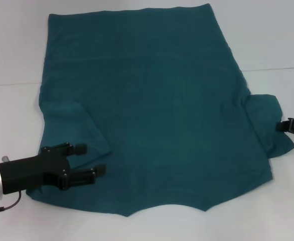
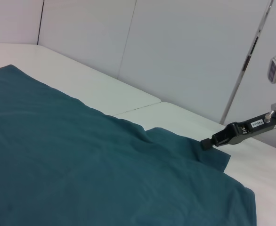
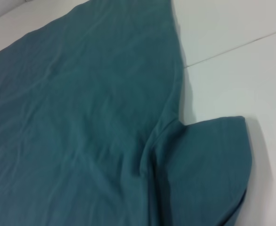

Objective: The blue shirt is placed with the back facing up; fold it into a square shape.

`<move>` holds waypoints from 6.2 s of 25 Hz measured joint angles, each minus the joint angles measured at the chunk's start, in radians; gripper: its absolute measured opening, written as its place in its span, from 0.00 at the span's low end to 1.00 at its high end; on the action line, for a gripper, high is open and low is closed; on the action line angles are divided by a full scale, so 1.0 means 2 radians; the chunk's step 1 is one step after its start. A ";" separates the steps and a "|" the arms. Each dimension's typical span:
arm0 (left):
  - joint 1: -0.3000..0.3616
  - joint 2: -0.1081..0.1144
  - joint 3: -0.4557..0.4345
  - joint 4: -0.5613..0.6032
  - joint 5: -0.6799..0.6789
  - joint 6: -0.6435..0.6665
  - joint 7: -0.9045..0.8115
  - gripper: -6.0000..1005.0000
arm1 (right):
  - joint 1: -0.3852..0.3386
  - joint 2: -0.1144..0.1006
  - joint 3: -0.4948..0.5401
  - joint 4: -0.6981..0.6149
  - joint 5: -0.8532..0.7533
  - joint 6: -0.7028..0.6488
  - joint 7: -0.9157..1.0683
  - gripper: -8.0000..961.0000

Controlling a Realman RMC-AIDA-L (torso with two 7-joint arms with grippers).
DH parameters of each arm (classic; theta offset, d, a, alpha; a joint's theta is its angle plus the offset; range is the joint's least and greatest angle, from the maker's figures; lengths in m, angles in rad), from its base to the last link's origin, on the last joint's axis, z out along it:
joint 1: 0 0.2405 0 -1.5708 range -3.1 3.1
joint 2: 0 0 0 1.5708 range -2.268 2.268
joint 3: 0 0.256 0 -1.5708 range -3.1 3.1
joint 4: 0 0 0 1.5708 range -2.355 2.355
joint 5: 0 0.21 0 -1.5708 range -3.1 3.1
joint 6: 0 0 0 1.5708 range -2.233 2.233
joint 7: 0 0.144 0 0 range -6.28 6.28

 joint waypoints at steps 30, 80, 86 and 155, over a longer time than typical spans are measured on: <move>0.003 -0.003 -0.001 -0.006 -0.014 -0.004 -0.001 0.87 | -0.057 -0.005 0.027 -0.019 0.158 -0.018 -0.100 0.02; 0.006 -0.003 -0.011 -0.026 -0.018 -0.008 0.001 0.87 | 0.038 0.017 -0.071 -0.024 0.154 -0.003 -0.102 0.07; 0.009 -0.003 -0.012 -0.028 -0.018 -0.011 0.001 0.87 | 0.054 0.023 -0.097 -0.002 0.154 0.015 -0.123 0.09; 0.003 -0.003 -0.008 -0.031 -0.016 -0.014 0.002 0.87 | 0.058 0.009 -0.102 0.032 0.058 0.133 0.059 0.87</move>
